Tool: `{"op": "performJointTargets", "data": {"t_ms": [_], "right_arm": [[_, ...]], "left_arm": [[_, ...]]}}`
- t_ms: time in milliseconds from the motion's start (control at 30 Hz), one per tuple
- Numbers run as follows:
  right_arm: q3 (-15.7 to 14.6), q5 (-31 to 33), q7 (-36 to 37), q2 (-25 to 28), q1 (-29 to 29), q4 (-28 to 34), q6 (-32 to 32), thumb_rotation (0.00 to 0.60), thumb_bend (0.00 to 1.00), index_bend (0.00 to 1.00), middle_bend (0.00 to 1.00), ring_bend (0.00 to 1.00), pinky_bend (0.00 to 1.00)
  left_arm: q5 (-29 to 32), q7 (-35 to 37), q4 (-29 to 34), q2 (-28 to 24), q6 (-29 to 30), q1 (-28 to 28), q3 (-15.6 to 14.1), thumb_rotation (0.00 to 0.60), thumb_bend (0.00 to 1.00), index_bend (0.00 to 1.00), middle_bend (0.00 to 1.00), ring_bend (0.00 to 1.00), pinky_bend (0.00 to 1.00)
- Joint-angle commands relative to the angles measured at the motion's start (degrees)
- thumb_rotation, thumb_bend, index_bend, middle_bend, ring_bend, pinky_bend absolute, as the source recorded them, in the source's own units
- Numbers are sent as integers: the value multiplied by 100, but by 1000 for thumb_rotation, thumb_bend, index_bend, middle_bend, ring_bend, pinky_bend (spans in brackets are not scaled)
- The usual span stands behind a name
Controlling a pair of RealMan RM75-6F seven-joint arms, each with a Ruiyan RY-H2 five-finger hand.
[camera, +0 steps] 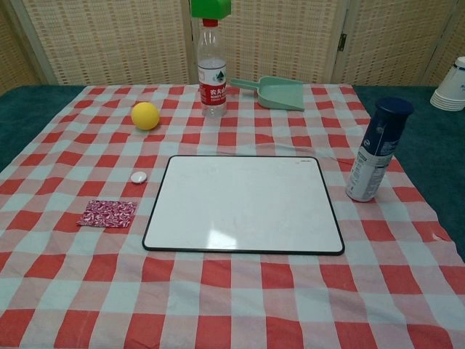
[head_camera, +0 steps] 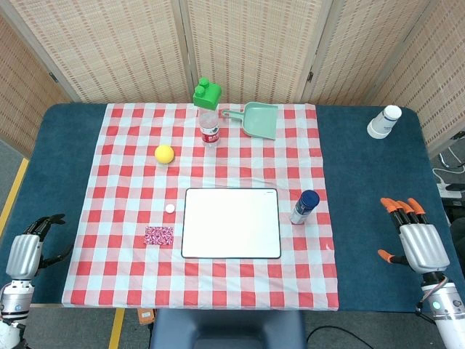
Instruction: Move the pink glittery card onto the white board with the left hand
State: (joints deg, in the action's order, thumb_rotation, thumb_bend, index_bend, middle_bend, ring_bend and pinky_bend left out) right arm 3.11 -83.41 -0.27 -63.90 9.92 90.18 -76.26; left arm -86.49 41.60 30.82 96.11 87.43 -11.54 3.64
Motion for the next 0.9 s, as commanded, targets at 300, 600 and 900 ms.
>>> {"op": "performJointTargets", "data": {"t_ms": [300,600,900], "right_arm": [[-10,-8,-28,-11,-10,10,-15,600,0,0,110,0,1],[-13,-56,0,9,-47,41,-105,600,0,0,110,0,1],[-19,-98,26,38,-61,61,-142,600,0,0,110,0,1]], "left_arm": [[-10,22,-14,-1,40,13,-4,600,253,229,336,225,335],[-28,-13,-19,9,63,-9,-6,600,252,229,336,225,335],[-154,-174,173,-61,325,-39,-39,600,252,229,335,226,335]]}}
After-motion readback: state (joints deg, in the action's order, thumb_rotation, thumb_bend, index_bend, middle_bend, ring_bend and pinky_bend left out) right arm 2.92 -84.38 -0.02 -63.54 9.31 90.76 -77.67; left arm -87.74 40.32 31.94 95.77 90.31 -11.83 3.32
